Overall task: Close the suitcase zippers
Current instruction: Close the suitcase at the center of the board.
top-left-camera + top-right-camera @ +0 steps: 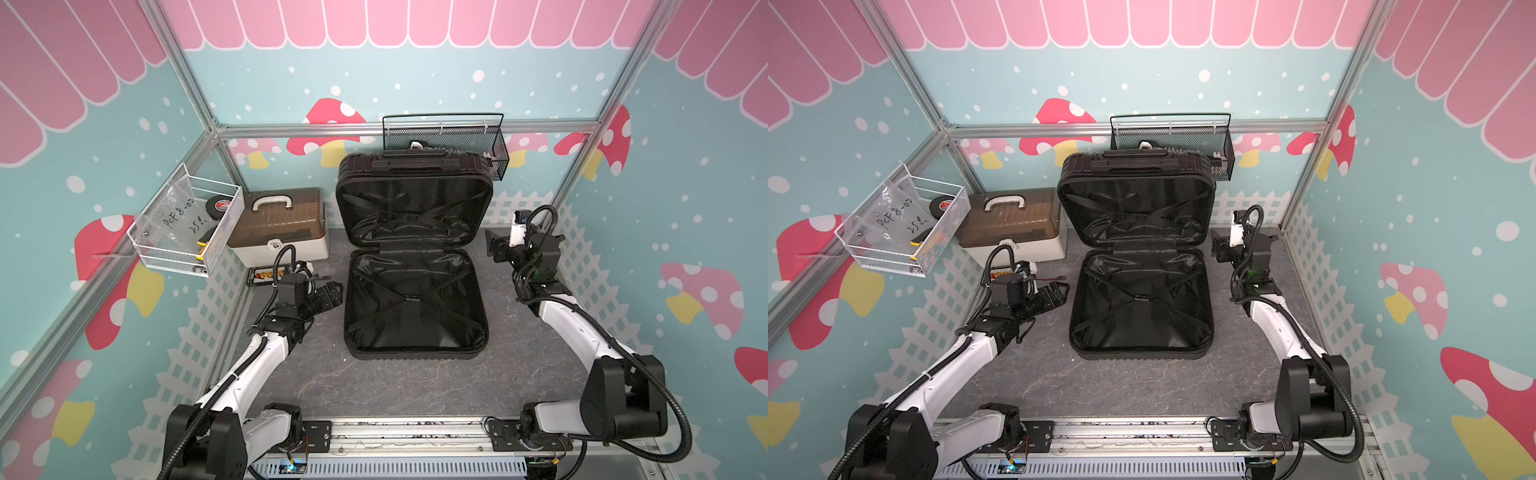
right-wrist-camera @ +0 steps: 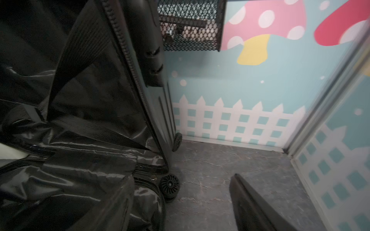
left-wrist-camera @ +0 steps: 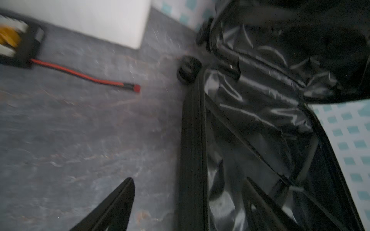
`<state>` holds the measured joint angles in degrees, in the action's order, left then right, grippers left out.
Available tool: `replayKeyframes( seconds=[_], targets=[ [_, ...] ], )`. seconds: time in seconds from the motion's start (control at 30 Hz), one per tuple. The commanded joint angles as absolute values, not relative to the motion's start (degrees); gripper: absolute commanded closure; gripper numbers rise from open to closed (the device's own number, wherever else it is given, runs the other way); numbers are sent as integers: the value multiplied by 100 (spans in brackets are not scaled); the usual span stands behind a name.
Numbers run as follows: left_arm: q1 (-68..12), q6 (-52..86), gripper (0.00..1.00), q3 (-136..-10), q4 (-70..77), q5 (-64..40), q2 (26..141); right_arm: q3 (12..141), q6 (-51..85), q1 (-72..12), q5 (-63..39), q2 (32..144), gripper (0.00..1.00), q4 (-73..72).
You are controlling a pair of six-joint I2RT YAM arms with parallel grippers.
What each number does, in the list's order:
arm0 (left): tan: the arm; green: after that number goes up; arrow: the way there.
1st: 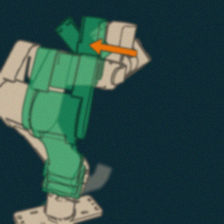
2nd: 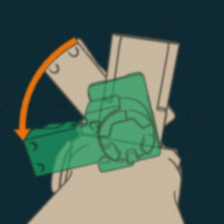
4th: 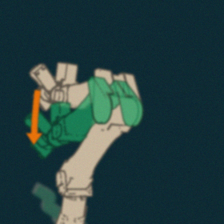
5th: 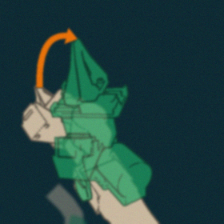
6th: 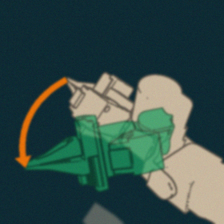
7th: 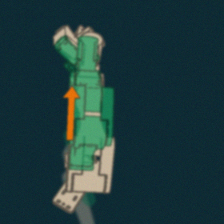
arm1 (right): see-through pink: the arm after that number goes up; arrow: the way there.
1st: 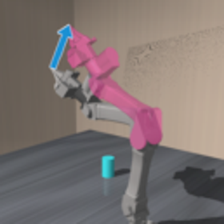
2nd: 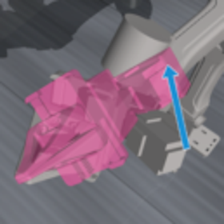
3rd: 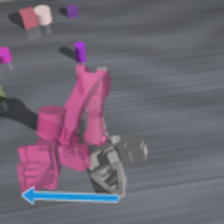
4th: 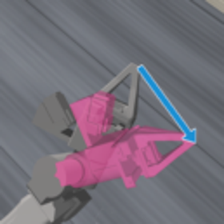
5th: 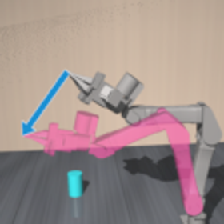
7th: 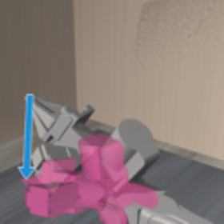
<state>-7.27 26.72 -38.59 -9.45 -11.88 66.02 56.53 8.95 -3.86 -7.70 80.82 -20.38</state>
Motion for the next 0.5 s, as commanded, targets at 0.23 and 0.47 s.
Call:
replayKeyframes(
  seconds=[0.23, 0.47],
  targets=[
    [-800, 2674, 39, -4627, -1617, -2164, 7535, 6426, 657, -475, -1240, 8843, 40, -2421],
    [-827, 2681, 53, -4985, -1702, -2333, 8177, 6788, 613, -471, -1164, 9167, 49, -2566]
  ],
)
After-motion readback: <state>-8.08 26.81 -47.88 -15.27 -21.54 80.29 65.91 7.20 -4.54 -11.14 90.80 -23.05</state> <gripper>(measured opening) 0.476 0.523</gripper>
